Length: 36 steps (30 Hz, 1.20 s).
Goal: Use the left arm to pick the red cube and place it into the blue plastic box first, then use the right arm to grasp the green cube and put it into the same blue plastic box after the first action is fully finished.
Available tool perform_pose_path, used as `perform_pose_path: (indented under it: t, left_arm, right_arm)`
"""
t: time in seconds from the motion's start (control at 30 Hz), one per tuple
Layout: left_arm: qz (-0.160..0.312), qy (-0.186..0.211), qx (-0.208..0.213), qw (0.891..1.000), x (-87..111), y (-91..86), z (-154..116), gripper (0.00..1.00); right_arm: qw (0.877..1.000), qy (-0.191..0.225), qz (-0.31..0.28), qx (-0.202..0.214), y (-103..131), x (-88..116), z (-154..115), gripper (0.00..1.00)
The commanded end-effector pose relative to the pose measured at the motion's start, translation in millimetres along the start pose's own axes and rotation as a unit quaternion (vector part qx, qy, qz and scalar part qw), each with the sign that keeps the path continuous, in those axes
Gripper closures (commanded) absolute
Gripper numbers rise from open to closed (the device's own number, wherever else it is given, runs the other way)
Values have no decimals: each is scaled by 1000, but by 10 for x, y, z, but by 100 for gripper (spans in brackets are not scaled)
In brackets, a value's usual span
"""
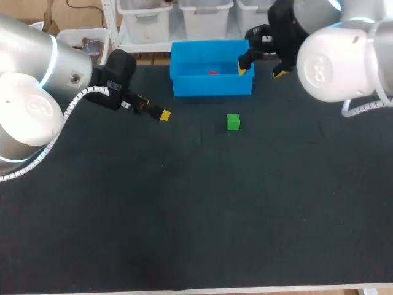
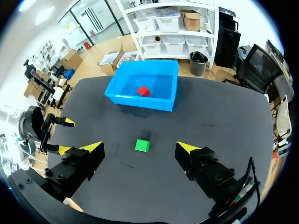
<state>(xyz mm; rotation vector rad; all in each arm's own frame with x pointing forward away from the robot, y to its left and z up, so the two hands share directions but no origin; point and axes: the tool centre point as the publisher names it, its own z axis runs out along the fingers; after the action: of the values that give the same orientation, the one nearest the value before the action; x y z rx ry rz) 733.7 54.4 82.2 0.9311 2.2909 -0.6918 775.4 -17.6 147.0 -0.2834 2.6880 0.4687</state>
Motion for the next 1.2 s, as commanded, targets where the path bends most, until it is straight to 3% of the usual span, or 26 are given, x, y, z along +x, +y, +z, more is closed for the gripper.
perform_pose_path:
  t: [0.03,0.5,0.83,1.2]
  left_arm:
    - [1,-3,2,1000,15,9,-3,0]
    - [1,-3,2,1000,15,9,-3,0]
    - [1,-3,2,1000,15,9,-3,0]
    - [1,-3,2,1000,15,9,-3,0]
  right_arm:
    - [999,14,6,31,76,-83,15,0]
    - [992,85,19,86,243,-126,155,0]
    - [979,136,22,148,352,-165,273,0]
    - [971,180,72,139,448,-162,402,0]
